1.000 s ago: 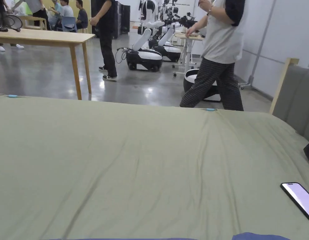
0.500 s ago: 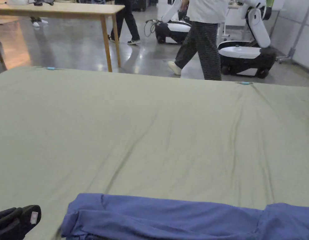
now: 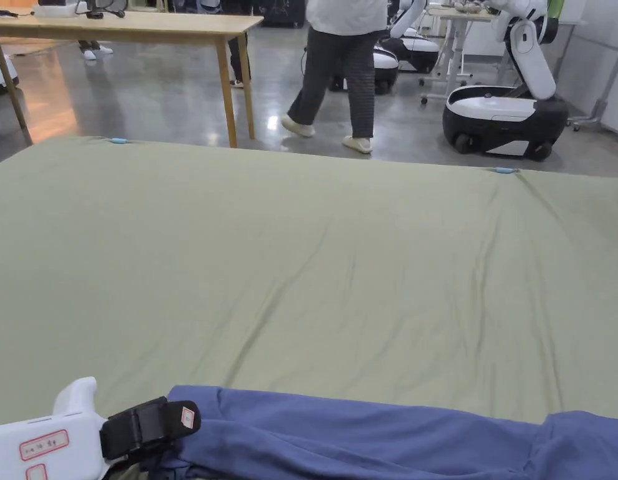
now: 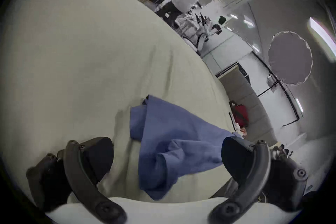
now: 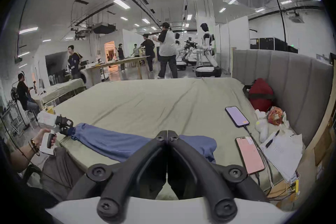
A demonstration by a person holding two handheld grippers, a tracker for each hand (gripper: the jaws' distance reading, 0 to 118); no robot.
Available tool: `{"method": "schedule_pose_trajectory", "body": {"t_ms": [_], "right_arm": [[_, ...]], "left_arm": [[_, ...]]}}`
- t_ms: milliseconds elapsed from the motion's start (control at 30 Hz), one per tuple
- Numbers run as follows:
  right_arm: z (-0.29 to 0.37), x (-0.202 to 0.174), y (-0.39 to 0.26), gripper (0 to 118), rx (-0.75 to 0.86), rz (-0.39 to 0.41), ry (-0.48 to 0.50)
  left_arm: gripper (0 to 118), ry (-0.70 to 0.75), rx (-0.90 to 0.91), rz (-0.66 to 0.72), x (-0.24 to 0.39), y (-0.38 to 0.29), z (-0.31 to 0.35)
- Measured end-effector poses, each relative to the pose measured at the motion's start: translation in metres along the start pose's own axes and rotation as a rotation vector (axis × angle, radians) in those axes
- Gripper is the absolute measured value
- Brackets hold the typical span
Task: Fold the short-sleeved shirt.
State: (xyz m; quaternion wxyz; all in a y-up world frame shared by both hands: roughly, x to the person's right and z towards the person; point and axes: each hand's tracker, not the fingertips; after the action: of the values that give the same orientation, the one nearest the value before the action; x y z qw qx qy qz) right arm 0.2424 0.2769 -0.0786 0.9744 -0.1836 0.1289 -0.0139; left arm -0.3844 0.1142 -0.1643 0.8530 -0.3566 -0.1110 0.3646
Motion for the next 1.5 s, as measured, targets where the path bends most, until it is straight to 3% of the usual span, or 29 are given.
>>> {"method": "schedule_pose_trajectory", "body": {"t_ms": [167, 233, 267, 300, 367, 400, 700, 800, 900, 1067, 1333, 1500], "right_arm": [[0.003, 0.006, -0.002, 1, -0.003, -0.013, 0.011], [0.002, 0.006, -0.004, 1, 0.0, -0.022, 0.018], [0.002, 0.007, -0.004, 1, -0.001, -0.026, 0.022], [0.003, 0.008, -0.004, 1, -0.002, -0.026, 0.023], [0.003, 0.006, -0.006, 1, -0.006, -0.018, 0.014], [0.003, 0.008, -0.007, 1, -0.009, -0.016, 0.015], [0.005, 0.014, -0.014, 1, -0.024, -0.031, -0.009], [0.005, 0.013, -0.014, 1, -0.024, -0.036, -0.023], [0.007, 0.015, -0.013, 1, -0.019, -0.041, -0.027], [0.007, 0.014, -0.01, 1, -0.014, -0.036, -0.028], [0.006, 0.015, -0.007, 1, -0.012, -0.032, -0.036], [0.004, 0.016, -0.009, 1, -0.02, -0.033, -0.027]], "left_arm": [[117, -0.129, -0.004, 0.016, 0.001, -0.007, 0.002], [109, -0.203, -0.017, 0.035, -0.003, -0.01, -0.001], [101, -0.21, -0.007, 0.046, -0.005, -0.012, -0.002], [84, -0.182, 0.0, 0.036, -0.006, -0.014, -0.004], [36, -0.102, 0.02, 0.037, -0.013, -0.015, -0.006], [21, -0.07, 0.02, 0.037, -0.017, -0.016, -0.007], [11, -0.153, 0.081, 0.033, 0.002, -0.016, 0.008], [11, -0.085, 0.139, 0.004, -0.002, -0.01, 0.026], [11, -0.057, 0.185, 0.08, -0.026, -0.005, 0.047], [10, -0.008, 0.208, 0.088, -0.038, 0.0, 0.067], [10, -0.124, 0.197, -0.132, 0.075, 0.0, 0.053], [10, -0.146, 0.023, -0.271, 0.139, -0.009, -0.007]]}}
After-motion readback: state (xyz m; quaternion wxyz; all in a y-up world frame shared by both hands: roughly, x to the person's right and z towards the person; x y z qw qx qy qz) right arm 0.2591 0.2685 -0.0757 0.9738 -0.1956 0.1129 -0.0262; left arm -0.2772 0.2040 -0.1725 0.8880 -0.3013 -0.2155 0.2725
